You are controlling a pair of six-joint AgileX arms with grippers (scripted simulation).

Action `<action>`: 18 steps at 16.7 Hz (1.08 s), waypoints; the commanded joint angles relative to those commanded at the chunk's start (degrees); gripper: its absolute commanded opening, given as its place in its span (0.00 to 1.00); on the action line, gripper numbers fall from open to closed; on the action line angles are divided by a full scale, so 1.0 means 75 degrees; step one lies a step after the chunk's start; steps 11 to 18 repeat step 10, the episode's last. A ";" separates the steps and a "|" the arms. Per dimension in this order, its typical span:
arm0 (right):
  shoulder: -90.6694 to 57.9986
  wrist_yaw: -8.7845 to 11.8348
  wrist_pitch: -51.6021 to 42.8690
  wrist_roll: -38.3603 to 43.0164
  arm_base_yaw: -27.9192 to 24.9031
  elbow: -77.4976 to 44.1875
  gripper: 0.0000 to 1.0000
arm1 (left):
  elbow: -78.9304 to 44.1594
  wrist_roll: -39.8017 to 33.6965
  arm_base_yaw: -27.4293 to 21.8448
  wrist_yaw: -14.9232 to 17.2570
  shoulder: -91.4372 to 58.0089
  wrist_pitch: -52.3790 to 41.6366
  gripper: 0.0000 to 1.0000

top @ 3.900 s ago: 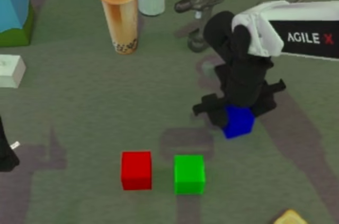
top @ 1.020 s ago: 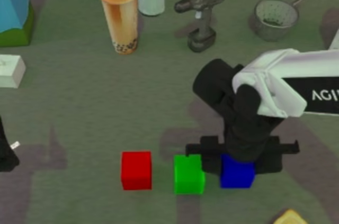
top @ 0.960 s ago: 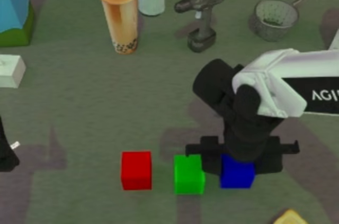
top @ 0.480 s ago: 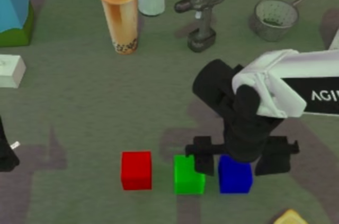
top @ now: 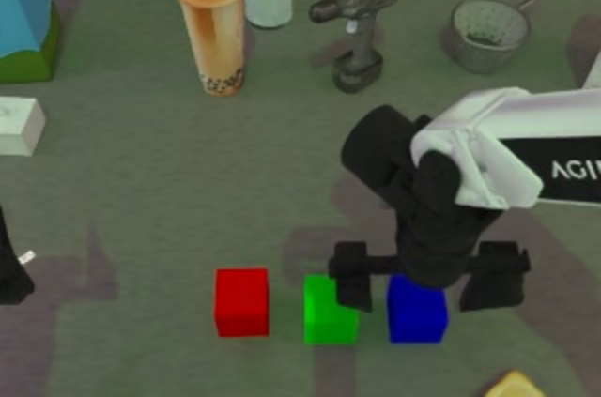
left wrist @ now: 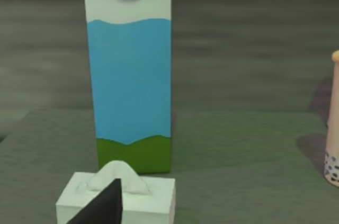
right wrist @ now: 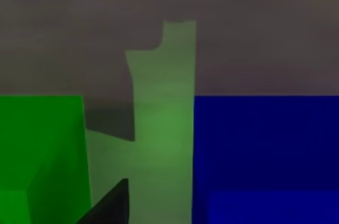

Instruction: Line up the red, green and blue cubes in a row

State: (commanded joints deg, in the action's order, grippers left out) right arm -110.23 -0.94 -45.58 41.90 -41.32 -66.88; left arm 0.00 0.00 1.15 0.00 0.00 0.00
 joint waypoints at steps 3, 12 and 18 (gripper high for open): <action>0.0107 0.0001 -0.0321 0.0004 -0.0039 -0.0241 1.00 | 0.0000 0.0000 0.0000 0.0000 0.0000 0.0000 1.00; 0.0798 0.0004 -0.2017 -0.0002 -0.0087 -0.1218 1.00 | 0.0000 0.0000 0.0000 0.0000 0.0000 0.0000 1.00; 0.0798 0.0004 -0.2017 -0.0002 -0.0087 -0.1218 1.00 | 0.0000 0.0000 0.0000 0.0000 0.0000 0.0000 1.00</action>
